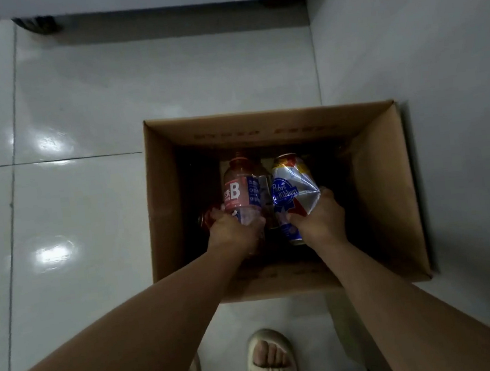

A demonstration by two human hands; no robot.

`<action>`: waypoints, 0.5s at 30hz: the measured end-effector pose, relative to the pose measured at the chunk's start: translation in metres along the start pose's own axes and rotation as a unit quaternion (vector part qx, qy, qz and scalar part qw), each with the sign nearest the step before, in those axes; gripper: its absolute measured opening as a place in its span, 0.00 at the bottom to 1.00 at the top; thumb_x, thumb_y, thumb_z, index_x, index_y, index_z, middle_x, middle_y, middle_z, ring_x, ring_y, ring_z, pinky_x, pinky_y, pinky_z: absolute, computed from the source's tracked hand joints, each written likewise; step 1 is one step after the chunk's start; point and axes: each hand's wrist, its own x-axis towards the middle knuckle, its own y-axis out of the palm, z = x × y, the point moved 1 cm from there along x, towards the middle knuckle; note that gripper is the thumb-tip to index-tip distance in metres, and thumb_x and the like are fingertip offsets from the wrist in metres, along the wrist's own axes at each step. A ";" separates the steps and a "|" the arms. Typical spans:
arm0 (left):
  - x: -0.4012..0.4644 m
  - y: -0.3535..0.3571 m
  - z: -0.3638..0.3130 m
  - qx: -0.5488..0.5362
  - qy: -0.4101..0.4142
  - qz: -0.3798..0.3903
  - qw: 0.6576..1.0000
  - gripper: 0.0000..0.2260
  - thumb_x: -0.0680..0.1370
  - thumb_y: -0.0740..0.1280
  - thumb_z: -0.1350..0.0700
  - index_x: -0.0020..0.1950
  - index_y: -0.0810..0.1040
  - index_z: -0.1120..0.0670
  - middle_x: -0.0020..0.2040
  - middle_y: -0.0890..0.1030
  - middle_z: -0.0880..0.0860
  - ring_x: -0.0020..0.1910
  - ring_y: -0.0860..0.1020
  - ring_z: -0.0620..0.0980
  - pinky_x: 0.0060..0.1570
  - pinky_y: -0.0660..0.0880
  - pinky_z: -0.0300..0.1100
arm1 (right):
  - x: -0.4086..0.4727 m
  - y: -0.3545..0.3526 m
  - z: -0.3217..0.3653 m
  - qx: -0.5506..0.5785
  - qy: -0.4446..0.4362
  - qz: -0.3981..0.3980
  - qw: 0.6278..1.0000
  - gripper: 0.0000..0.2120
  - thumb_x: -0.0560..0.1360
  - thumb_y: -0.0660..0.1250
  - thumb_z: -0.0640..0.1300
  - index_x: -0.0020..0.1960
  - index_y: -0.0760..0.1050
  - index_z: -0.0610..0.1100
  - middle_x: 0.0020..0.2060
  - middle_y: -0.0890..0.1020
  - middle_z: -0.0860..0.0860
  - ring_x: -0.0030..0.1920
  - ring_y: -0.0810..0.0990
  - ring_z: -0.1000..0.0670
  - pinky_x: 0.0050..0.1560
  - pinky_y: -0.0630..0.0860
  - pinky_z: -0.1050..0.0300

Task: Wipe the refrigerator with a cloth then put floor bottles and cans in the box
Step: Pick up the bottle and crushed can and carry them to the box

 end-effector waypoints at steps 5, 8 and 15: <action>0.028 0.017 0.004 0.004 -0.003 -0.016 1.000 0.34 0.71 0.71 0.48 0.71 0.59 0.55 0.64 0.72 0.59 0.59 0.75 0.58 0.49 0.72 0.48 | 0.026 0.019 -0.011 -0.007 0.030 0.004 1.000 0.30 0.68 0.74 0.37 0.66 0.64 0.40 0.64 0.72 0.43 0.64 0.73 0.42 0.45 0.71 0.56; 0.032 0.021 0.004 0.025 -0.011 -0.013 1.000 0.35 0.72 0.71 0.49 0.72 0.57 0.56 0.65 0.71 0.59 0.60 0.74 0.59 0.49 0.72 0.47 | 0.032 0.023 -0.014 0.002 0.050 0.011 0.999 0.32 0.69 0.74 0.39 0.68 0.62 0.41 0.65 0.71 0.43 0.64 0.73 0.42 0.42 0.69 0.58; 0.003 0.002 -0.008 0.058 0.015 0.036 0.998 0.34 0.71 0.71 0.50 0.71 0.58 0.56 0.63 0.73 0.57 0.60 0.74 0.56 0.60 0.72 0.49 | 0.015 0.008 -0.009 0.016 0.068 0.046 0.997 0.39 0.67 0.76 0.39 0.71 0.58 0.42 0.65 0.73 0.43 0.63 0.74 0.41 0.52 0.73 0.56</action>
